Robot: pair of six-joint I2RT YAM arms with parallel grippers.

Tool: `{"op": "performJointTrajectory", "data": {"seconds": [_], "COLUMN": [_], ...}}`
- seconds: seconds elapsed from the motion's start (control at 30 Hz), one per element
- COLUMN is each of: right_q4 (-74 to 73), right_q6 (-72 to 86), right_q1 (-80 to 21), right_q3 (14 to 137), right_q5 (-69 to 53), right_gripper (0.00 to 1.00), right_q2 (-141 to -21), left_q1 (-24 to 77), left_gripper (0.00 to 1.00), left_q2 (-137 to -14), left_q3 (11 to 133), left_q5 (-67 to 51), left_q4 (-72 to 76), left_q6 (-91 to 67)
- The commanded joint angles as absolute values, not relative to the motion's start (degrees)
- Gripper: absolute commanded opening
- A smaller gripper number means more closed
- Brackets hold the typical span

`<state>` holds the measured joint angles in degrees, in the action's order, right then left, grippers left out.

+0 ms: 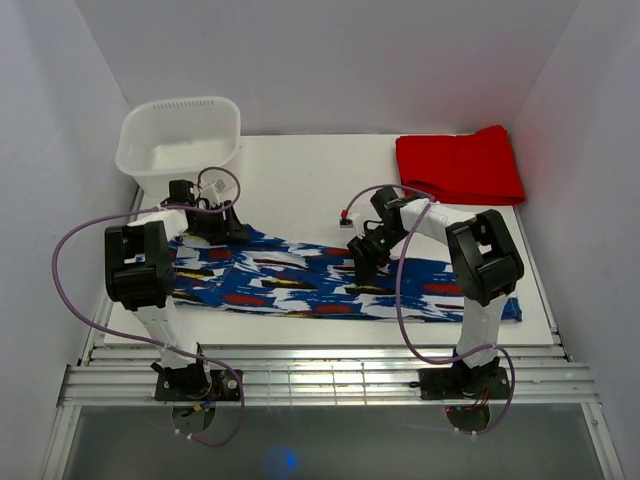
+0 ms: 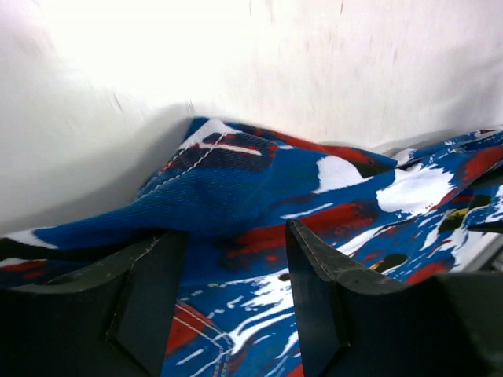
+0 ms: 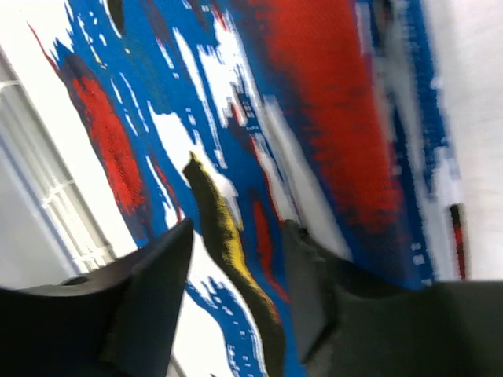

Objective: Fold and stack the trousers
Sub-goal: Fold the trousers

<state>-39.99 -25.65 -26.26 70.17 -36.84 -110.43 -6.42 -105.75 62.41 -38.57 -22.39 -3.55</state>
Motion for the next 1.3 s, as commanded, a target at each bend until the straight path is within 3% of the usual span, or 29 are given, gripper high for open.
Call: {"op": "performJointTrajectory", "data": {"seconds": [0.0, 0.1, 0.13, 0.17, 0.23, 0.3, 0.4, 0.57, 0.8, 0.93, 1.27], "right_q4": [-42.6, -44.7, -47.1, -48.1, -49.0, -49.2, -49.6, -51.2, -52.0, -51.9, -61.7], "right_q6": [-34.9, -35.0, -34.7, -34.6, -33.8, -33.8, -33.5, -34.2, -36.3, -34.8, -41.6], "right_q1": [-23.7, -21.7, -20.8, -19.7, -16.4, -12.4, -5.2, 8.7, 22.8, 27.7, 28.7], "right_q3": [73.7, 75.1, 75.2, 75.1, 73.7, 71.0, 69.2, 69.3, 71.3, 72.0, 73.8], "right_q5": [-14.3, -18.4, -20.5, -22.4, -26.7, -29.3, -34.9, -40.6, -37.7, -35.9, -41.3], "right_gripper": [0.59, 0.73, 0.85, 0.9, 0.94, 0.96, 0.97, 0.96, 0.87, 0.83, 0.79], "right_q2": [-113.7, -108.3, -106.6, -105.0, -100.6, -98.0, -99.8, -105.3, -116.6, -119.7, -113.7], "left_q1": [-7.5, -7.6, -7.6, -7.6, -8.1, -8.9, -12.8, -21.6, -32.9, -41.5, -44.1], "left_gripper": [0.65, 0.7, 0.74, 0.75, 0.83, 0.84, 0.96, 0.97, 0.78, 0.72, 0.73], "left_q2": [-106.7, -102.1, -100.5, -99.0, -94.9, -90.7, -86.9, -91.7, -106.4, -113.0, -110.8], "left_q3": [69.9, 74.4, 74.9, 75.8, 75.6, 72.0, 64.9, 60.3, 61.8, 65.0, 74.1], "left_q5": [-35.1, -37.3, -37.4, -37.3, -37.5, -38.9, -43.9, -51.0, -49.8, -50.1, -56.4], "left_q4": [-17.7, -20.6, -23.3, -25.5, -32.5, -35.8, -38.6, -41.5, -41.1, -41.7, -58.2], "left_q6": [-3.2, 0.2, 2.6, 3.9, 8.3, 10.3, 11.9, 13.1, 14.1, 13.8, 32.4]}}
